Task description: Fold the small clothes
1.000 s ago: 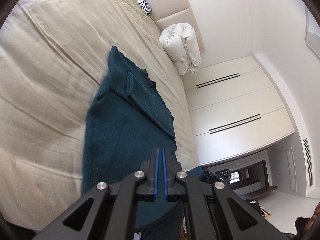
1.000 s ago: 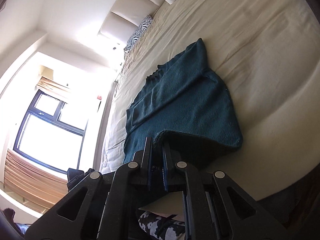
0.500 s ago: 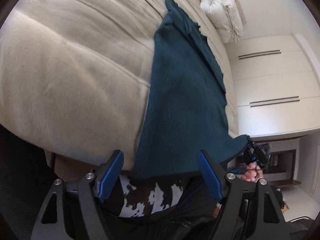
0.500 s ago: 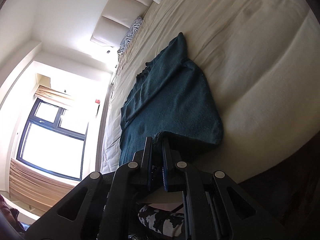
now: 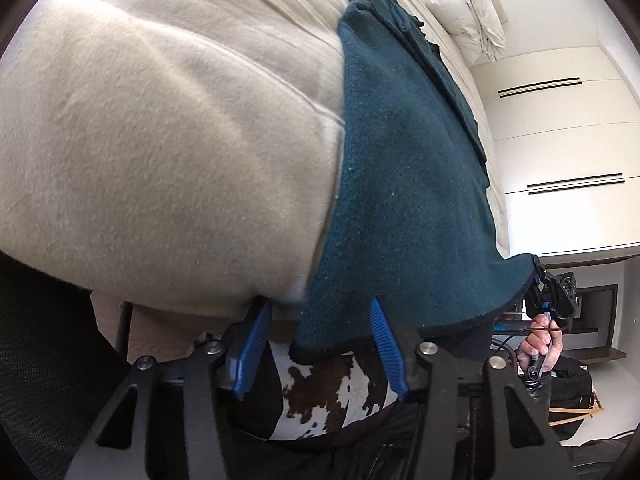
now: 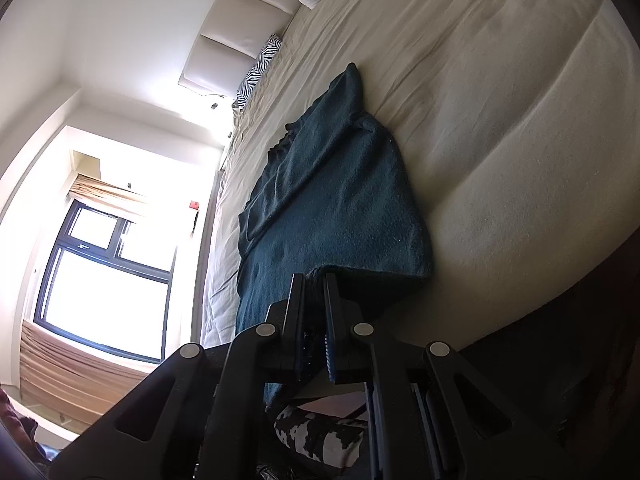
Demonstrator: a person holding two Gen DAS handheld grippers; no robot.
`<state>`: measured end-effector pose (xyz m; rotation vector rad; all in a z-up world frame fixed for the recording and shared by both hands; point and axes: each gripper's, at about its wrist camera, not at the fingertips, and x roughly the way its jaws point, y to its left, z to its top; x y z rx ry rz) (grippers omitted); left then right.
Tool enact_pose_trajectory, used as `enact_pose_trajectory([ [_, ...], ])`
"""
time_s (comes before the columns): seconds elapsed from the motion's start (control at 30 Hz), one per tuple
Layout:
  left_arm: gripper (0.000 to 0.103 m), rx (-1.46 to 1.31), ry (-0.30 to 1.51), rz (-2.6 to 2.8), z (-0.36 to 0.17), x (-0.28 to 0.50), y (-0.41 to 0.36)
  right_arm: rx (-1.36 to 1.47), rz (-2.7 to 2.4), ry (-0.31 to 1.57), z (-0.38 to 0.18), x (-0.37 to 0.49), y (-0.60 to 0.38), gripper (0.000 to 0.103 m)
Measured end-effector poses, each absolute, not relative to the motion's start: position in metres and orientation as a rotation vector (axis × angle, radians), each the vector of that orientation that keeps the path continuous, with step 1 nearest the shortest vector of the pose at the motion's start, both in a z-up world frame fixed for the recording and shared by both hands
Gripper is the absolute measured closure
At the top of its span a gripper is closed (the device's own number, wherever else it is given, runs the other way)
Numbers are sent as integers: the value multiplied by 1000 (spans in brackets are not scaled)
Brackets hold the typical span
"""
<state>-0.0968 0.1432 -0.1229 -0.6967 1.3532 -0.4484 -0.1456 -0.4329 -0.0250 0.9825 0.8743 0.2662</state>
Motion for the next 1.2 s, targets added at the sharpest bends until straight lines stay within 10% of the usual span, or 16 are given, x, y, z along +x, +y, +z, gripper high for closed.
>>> enact_pose_trajectory([
  [0.3,95,-668,1354,-503,-119,-98,140,976,263,882,-24,-144,-430,95],
  [1.2,96,-1135,964,-763,-34,-41,160,1017,242,675,14,-122,-455,95],
])
